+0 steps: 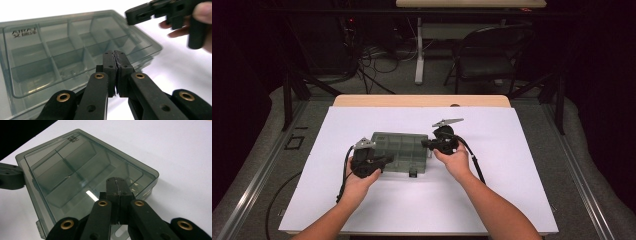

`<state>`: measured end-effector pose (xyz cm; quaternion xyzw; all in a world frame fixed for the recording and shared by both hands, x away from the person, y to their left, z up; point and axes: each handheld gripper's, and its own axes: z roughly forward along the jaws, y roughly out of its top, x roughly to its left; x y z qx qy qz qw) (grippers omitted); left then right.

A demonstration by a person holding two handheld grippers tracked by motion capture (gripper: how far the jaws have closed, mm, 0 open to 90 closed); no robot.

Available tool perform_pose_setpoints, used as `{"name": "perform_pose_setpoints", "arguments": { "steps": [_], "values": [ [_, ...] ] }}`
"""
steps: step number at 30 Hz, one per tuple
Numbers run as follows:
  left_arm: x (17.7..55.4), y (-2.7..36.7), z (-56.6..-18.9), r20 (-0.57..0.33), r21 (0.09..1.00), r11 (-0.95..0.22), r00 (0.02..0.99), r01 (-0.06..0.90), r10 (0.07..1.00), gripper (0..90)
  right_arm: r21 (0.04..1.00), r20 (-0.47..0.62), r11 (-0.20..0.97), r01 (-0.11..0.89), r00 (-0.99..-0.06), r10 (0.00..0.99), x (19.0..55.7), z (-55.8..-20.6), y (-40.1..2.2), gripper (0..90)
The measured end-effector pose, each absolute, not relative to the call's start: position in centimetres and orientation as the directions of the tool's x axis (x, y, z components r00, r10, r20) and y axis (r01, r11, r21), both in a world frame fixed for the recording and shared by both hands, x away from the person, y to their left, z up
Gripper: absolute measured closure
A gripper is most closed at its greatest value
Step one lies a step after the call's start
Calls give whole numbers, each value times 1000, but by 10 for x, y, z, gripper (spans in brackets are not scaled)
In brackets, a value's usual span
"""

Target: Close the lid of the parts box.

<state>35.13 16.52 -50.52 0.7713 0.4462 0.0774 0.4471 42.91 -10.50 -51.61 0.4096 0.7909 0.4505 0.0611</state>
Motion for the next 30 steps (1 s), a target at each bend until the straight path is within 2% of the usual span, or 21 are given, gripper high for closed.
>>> {"name": "perform_pose_setpoints", "arguments": {
  "steps": [14, 22, 30],
  "values": [
    [355, 162, -520, -280, 738, -219, 585, 638, 761, 900, 754, 267, 266, 600, -651, 710, 429, -522, -107, 900],
    [350, 158, -519, -220, 752, -262, 606, 604, 764, 900, 751, 274, 268, 603, -655, 704, 427, -523, -105, 900],
    [350, 159, -520, -255, 743, -246, 603, 622, 756, 900, 758, 281, 264, 597, -663, 694, 426, -524, -107, 900]
  ]
}}
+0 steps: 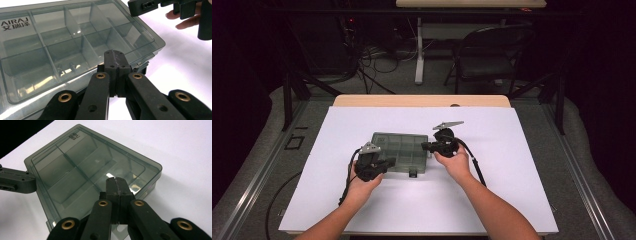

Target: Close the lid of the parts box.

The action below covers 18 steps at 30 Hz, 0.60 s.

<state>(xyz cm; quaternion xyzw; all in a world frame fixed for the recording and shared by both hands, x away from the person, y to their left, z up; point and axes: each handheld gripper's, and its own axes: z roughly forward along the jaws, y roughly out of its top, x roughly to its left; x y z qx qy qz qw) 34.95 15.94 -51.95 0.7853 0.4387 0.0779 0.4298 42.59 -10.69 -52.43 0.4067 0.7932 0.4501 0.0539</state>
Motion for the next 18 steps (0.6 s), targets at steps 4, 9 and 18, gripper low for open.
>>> {"name": "perform_pose_setpoints", "arguments": {
  "steps": [4, 9, 18],
  "values": [
    [351, 161, -520, -285, 732, -232, 598, 640, 750, 900, 759, 290, 256, 599, -663, 691, 426, -525, -107, 900],
    [352, 158, -522, -281, 700, -255, 585, 667, 760, 900, 760, 292, 258, 596, -668, 684, 426, -526, -107, 900],
    [343, 160, -559, -283, 635, -275, 549, 721, 786, 900, 756, 281, 275, 594, -674, 683, 424, -527, -105, 900]
  ]
}}
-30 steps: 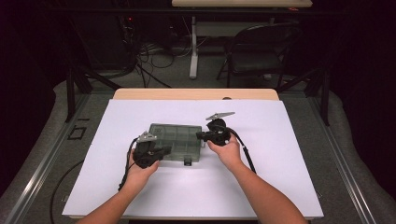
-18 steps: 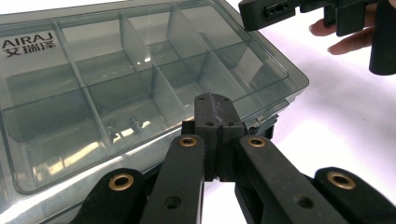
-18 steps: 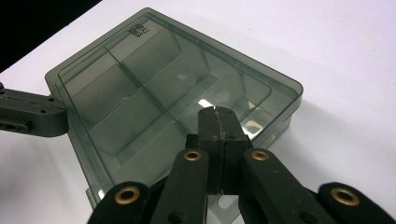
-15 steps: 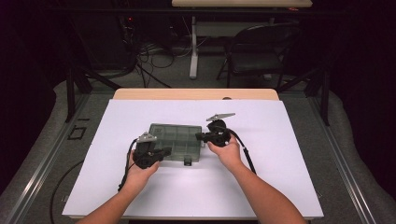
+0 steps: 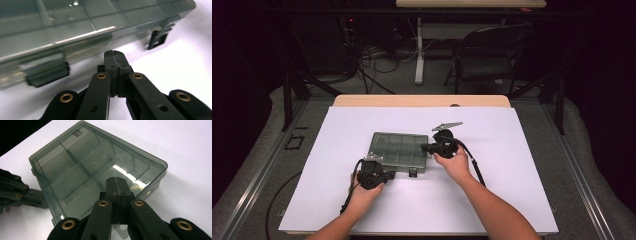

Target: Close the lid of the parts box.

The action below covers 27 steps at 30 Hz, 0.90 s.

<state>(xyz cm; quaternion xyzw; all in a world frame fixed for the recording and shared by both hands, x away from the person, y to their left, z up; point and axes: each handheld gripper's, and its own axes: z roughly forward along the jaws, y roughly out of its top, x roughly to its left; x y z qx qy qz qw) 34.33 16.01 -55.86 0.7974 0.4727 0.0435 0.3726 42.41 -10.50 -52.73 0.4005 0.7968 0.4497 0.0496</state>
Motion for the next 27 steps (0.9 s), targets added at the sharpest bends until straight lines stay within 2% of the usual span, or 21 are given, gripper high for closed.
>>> {"name": "perform_pose_setpoints", "arguments": {
  "steps": [4, 13, 17, 23, 27],
  "values": [
    [340, 160, -556, -267, 642, -292, 564, 709, 781, 900, 752, 286, 275, 599, -673, 682, 424, -527, -106, 900],
    [333, 169, -544, -300, 673, -238, 552, 700, 778, 900, 760, 270, 281, 586, -678, 684, 408, -525, -115, 900],
    [329, 177, -541, -290, 681, -232, 547, 694, 785, 880, 763, 242, 294, 575, -677, 695, 391, -524, -126, 856],
    [319, 194, -538, -274, 701, -231, 554, 675, 787, 779, 775, 235, 276, 569, -664, 710, 367, -524, -147, 700],
    [314, 202, -537, -270, 710, -231, 560, 665, 783, 656, 779, 229, 262, 570, -648, 727, 354, -524, -157, 558]
  ]
}}
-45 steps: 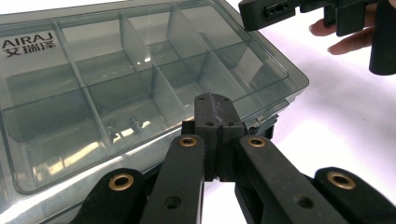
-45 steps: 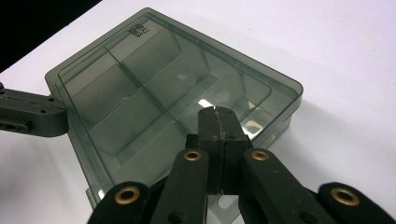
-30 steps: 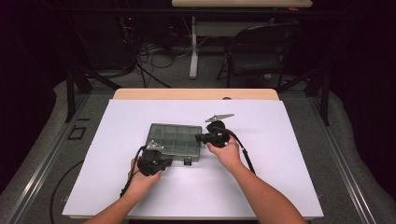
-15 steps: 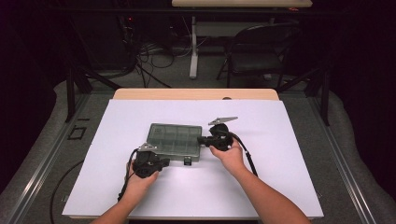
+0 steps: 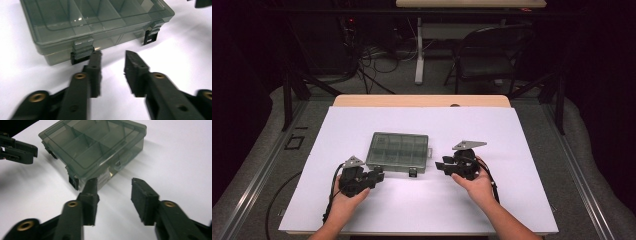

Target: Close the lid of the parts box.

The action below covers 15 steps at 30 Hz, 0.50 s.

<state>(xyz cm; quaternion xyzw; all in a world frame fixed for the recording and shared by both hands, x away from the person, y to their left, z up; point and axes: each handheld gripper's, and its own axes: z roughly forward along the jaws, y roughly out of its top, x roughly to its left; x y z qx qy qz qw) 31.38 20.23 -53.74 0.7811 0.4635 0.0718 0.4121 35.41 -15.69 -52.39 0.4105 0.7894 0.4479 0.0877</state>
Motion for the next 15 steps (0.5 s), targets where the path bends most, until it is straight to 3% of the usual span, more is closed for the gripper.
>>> {"name": "perform_pose_setpoints", "arguments": {
  "steps": [5, 15],
  "values": [
    [309, 211, -537, -258, 727, -217, 551, 652, 793, 480, 804, 203, 242, 543, -633, 747, 335, -526, -169, 430],
    [300, 235, -537, -228, 735, -208, 524, 645, 821, 397, 809, 127, 278, 518, -615, 778, 305, -532, -194, 344]
  ]
}}
